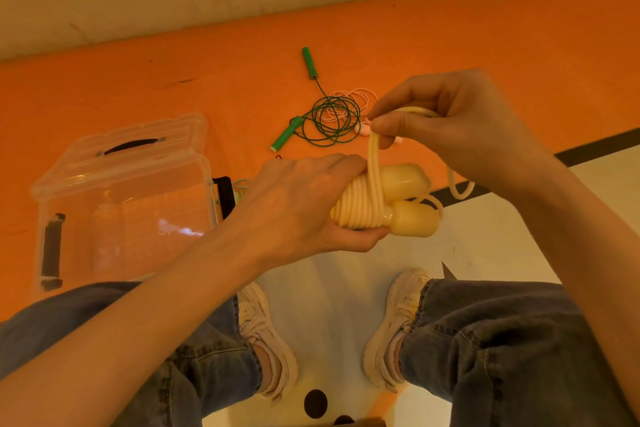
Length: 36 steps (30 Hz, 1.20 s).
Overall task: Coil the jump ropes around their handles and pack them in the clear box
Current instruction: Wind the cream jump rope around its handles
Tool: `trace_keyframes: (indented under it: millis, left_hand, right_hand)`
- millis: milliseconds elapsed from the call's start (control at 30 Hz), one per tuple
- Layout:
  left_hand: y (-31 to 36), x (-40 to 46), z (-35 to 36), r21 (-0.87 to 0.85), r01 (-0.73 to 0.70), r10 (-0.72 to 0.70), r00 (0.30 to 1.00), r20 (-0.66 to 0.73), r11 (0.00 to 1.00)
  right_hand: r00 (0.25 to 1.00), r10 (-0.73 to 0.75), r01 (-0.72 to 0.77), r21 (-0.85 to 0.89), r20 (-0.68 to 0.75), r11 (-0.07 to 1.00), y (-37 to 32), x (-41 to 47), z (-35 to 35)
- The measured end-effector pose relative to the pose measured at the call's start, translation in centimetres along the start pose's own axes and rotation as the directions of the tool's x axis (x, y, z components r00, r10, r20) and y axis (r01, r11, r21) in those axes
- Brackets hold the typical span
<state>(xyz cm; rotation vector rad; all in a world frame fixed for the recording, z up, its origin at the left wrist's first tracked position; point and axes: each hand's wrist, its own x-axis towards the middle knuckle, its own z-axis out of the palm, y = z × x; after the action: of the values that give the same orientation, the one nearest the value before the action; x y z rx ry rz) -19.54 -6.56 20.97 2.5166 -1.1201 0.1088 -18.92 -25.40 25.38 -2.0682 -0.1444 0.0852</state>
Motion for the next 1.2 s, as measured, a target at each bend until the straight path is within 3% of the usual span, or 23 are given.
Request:
trace_keyframes:
  millis: [133, 333, 600, 733, 867, 967, 1200]
  left_hand:
    - [0.3, -0.2, -0.3, 0.019, 0.0, 0.0, 1.0, -0.005, 1.0]
    - [0.8, -0.3, -0.6, -0.155, 0.065, -0.067, 0.998, -0.009, 0.986]
    - [0.4, -0.4, -0.8, -0.209, -0.059, 0.036, 0.993, -0.115, 0.976]
    - [-0.1, -0.1, -1.2, -0.317, -0.013, -0.055, 0.978, -0.204, 0.949]
    - [-0.6, 0.0, -1.7, -0.412, 0.1, -0.212, 0.948, -0.237, 0.906]
    - [-0.8, -0.2, -1.7, -0.489, 0.186, -0.342, 0.906, -0.25, 0.852]
    - [-1.4, 0.1, -1.3, -0.436, 0.308, -0.45, 0.85, -0.273, 0.846]
  right_hand:
    - [1.0, 0.009, -0.009, -0.033, 0.014, 0.999, 0.2, 0.0, 0.1]
    - [0.998, 0.017, -0.02, 0.04, 0.06, 0.999, 0.2, 0.1, -0.2]
    - [0.988, 0.124, -0.136, 0.145, 0.091, 0.98, 0.8, 0.2, -0.1]
    - [0.972, 0.2, -0.22, 0.182, 0.124, 0.958, 0.9, 0.1, -0.6]
    - [0.945, 0.293, -0.289, -0.048, 0.149, 0.956, 1.4, -0.5, -0.5]
    - [0.928, 0.303, -0.294, -0.075, 0.216, 0.953, 1.5, -0.8, 0.0]
    - [0.924, 0.277, -0.277, -0.039, 0.263, 0.96, 0.7, -1.7, 0.8]
